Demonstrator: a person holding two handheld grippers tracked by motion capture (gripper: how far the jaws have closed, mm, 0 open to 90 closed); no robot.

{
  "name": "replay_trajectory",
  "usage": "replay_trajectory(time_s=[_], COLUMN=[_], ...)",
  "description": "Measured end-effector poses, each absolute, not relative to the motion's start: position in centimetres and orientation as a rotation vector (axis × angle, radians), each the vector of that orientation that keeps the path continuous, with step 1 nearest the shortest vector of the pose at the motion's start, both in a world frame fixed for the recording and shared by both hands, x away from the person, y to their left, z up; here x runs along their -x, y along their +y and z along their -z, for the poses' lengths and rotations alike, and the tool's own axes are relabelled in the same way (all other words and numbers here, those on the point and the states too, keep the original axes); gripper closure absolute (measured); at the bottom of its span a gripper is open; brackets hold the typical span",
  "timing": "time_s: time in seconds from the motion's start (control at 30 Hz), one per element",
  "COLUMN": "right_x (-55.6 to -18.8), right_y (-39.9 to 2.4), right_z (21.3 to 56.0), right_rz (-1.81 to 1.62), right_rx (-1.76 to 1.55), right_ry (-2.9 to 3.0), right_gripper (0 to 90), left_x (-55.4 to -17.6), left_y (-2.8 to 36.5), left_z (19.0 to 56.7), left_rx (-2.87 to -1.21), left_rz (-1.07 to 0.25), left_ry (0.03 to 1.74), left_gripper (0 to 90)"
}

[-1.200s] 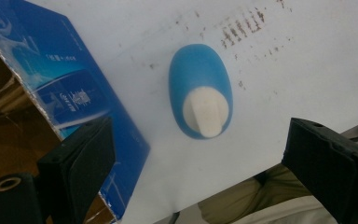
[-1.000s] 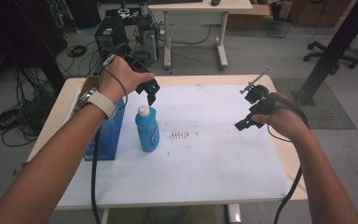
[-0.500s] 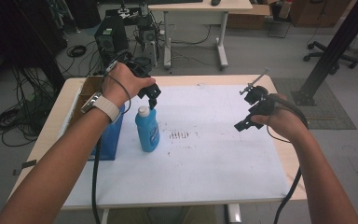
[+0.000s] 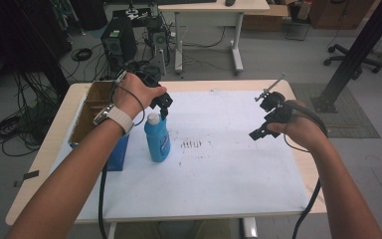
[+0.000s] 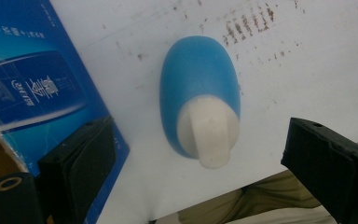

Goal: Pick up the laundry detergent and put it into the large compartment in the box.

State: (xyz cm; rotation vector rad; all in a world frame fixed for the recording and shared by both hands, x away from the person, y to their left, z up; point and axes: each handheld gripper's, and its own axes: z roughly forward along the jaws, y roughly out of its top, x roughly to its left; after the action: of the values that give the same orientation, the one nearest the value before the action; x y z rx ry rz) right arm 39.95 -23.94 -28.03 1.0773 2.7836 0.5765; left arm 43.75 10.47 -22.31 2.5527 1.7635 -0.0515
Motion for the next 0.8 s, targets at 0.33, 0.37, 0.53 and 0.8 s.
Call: replay_trajectory(time_s=[0.33, 0.37, 0.53, 0.8], right_x=[-40.0, -40.0, -39.9, -40.0], right_y=[-24.0, -24.0, -24.1, -23.9], right_z=[28.2, 28.2, 28.2, 28.4], right_rz=[-0.581, -0.581, -0.587, -0.588], right_rx=[-1.072, -1.071, -1.078, -1.071], right_ry=[2.787, 2.787, 2.786, 2.792], right_gripper=[9.2, 9.2, 9.1, 9.0], left_x=[-43.9, -43.9, -43.9, -44.0], left_y=[10.4, 10.4, 10.4, 10.2], left_z=[23.0, 23.0, 23.5, 23.9], left_rx=[-2.528, -2.527, -2.517, -2.508], left_rz=[0.066, 0.068, 0.078, 0.069], left_ry=[1.782, 1.785, 1.806, 1.824], left_gripper=[9.7, 9.8, 9.7, 9.8])
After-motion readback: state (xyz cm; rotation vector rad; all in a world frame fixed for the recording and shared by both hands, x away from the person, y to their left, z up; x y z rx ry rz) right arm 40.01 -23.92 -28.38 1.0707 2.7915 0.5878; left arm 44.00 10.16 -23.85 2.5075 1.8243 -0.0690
